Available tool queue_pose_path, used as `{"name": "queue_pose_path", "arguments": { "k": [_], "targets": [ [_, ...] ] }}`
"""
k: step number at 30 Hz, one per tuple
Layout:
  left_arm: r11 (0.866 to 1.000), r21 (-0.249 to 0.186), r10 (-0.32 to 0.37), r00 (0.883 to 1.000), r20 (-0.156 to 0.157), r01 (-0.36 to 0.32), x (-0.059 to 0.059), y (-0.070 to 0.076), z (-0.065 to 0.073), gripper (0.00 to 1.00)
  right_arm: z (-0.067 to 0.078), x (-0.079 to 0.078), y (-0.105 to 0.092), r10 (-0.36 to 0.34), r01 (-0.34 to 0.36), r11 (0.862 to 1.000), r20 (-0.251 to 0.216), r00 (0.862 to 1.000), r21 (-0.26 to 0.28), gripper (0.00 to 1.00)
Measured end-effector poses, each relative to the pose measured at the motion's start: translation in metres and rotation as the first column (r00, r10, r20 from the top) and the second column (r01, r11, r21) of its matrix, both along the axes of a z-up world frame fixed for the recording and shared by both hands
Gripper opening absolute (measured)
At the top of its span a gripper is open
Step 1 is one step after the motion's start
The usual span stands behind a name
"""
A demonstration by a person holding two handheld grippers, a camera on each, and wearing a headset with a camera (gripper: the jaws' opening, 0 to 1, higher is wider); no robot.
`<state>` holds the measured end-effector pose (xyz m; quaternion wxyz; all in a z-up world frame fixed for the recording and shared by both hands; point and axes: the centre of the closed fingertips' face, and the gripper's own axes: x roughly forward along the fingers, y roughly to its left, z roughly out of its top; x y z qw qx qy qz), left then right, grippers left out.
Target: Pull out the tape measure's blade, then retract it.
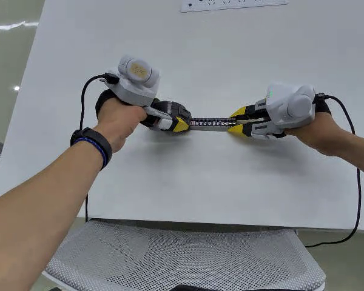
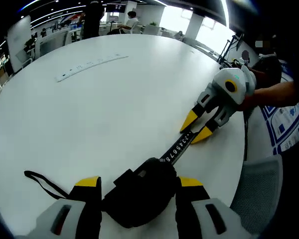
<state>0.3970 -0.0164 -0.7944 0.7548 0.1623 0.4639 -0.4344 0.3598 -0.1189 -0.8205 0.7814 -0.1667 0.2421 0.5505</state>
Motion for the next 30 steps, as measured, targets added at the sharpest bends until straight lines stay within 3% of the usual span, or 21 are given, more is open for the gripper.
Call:
{"name": "queue_pose_path", "arguments": {
  "k": [2, 4, 5, 8, 9, 11, 14, 16, 17, 18, 19, 22, 30],
  "targets": [
    [1.000, 0.014, 0.000, 1.000, -0.001, 0.000, 0.000, -0.001, -0.001, 0.57, 0.000, 0.000, 0.000, -0.002, 0.002, 1.000, -0.002, 1.000, 0.000, 0.14],
    [0.995, -0.045, 0.093, 0.995, -0.033, -0.094, 0.003, -0.006, 0.001, 0.59, 0.001, 0.000, 0.000, -0.005, 0.005, 1.000, -0.004, 1.000, 0.000, 0.14],
    [0.989, -0.064, 0.129, 0.990, -0.051, -0.132, 0.005, -0.007, 0.002, 0.61, 0.001, 0.000, 0.000, -0.005, 0.005, 1.000, -0.003, 1.000, -0.001, 0.14],
    [0.964, -0.067, 0.251, 0.963, -0.096, -0.258, 0.009, -0.006, 0.003, 0.65, 0.002, -0.001, 0.000, -0.008, 0.008, 1.000, -0.002, 1.000, -0.004, 0.14],
    [0.945, -0.058, 0.314, 0.944, -0.103, -0.321, 0.013, -0.005, 0.003, 0.66, 0.002, -0.001, 0.000, -0.009, 0.009, 1.000, -0.002, 1.000, -0.004, 0.14],
    [0.938, 0.006, 0.346, 0.934, -0.090, -0.347, 0.012, 0.000, 0.000, 0.67, 0.003, -0.001, 0.000, -0.012, 0.012, 1.000, 0.000, 1.000, -0.007, 0.14],
    [0.920, 0.031, 0.392, 0.917, -0.076, -0.391, 0.013, 0.002, -0.001, 0.67, 0.003, -0.002, 0.000, -0.015, 0.015, 1.000, 0.003, 1.000, -0.010, 0.14],
    [0.891, 0.101, 0.452, 0.884, -0.115, -0.443, 0.006, 0.013, -0.005, 0.64, 0.004, -0.003, 0.000, -0.015, 0.015, 1.000, 0.006, 1.000, -0.012, 0.14],
    [0.871, 0.064, 0.492, 0.860, -0.138, -0.488, 0.005, 0.012, -0.004, 0.63, 0.004, -0.003, 0.000, -0.016, 0.016, 1.000, 0.006, 1.000, -0.011, 0.14],
    [0.870, 0.059, 0.492, 0.857, -0.153, -0.489, 0.003, 0.012, -0.004, 0.63, 0.004, -0.003, 0.000, -0.017, 0.017, 1.000, 0.004, 1.000, -0.008, 0.14],
    [0.877, 0.057, 0.479, 0.866, -0.143, -0.476, 0.006, 0.014, -0.006, 0.63, 0.004, -0.003, 0.000, -0.017, 0.017, 1.000, 0.004, 1.000, -0.007, 0.14],
    [0.875, 0.060, 0.483, 0.861, -0.158, -0.480, 0.005, 0.011, -0.006, 0.63, 0.004, -0.003, 0.000, -0.014, 0.014, 1.000, 0.001, 1.000, -0.005, 0.14],
    [0.874, 0.063, 0.485, 0.860, -0.157, -0.482, 0.004, 0.010, -0.005, 0.61, 0.004, -0.002, 0.005, -0.017, 0.017, 1.000, -0.005, 1.000, 0.006, 0.13]
  ]
}}
